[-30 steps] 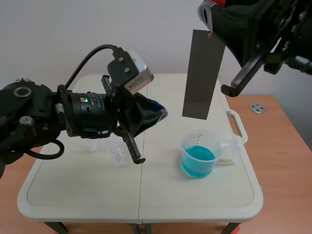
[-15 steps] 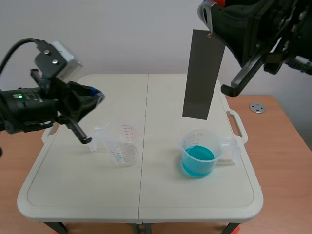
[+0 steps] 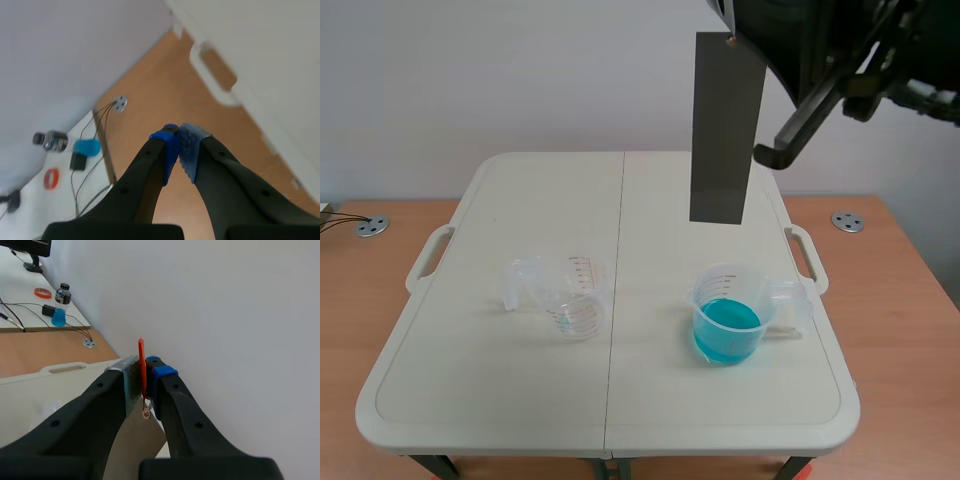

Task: Hold the metal plate by the orange handle, dip it into the blue solution, take it out and point at it, then put the plate back in the beaker on the left.
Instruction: 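Raise the plate and point at it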

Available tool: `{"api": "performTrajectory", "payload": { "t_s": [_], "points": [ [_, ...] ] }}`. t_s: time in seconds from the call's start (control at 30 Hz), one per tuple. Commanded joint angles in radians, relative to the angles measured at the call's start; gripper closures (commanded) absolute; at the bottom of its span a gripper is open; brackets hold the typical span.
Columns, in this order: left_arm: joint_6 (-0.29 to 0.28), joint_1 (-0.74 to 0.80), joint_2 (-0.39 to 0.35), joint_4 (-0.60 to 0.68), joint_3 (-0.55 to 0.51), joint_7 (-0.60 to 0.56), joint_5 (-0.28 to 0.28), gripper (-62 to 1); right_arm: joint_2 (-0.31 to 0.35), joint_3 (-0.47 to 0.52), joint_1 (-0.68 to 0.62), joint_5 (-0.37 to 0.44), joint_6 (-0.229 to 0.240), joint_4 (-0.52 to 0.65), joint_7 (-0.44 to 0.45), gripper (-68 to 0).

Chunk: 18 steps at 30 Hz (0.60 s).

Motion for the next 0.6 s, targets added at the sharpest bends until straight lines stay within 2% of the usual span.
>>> {"api": "performTrajectory", "payload": {
  "t_s": [0.0, 0.1, 0.37, 0.47, 0.57],
  "points": [
    [0.014, 0.035, 0.011, -0.031, -0.018, -0.010, 0.000, -2.7, 0.010, -0.018, 0.036, 0.014, 0.005, 0.003, -0.002, -1.3],
    [0.016, 0.125, 0.011, -0.094, -0.048, -0.017, 0.009, -2.7, 0.006, -0.052, 0.075, 0.014, 0.005, -0.024, -0.006, -1.3],
    [0.008, 0.307, 0.030, -0.233, -0.048, -0.076, 0.011, -2.7, 0.001, -0.152, 0.206, 0.015, 0.005, -0.138, -0.009, -1.3],
    [-0.020, 0.355, 0.061, -0.259, -0.048, -0.081, 0.012, -2.7, -0.008, -0.190, 0.259, 0.015, 0.005, -0.188, -0.009, -1.3],
    [-0.075, 0.390, 0.101, -0.269, -0.043, -0.081, 0.048, -2.7, -0.021, -0.218, 0.307, 0.015, 0.005, -0.238, -0.009, -1.3]
  ]
}}
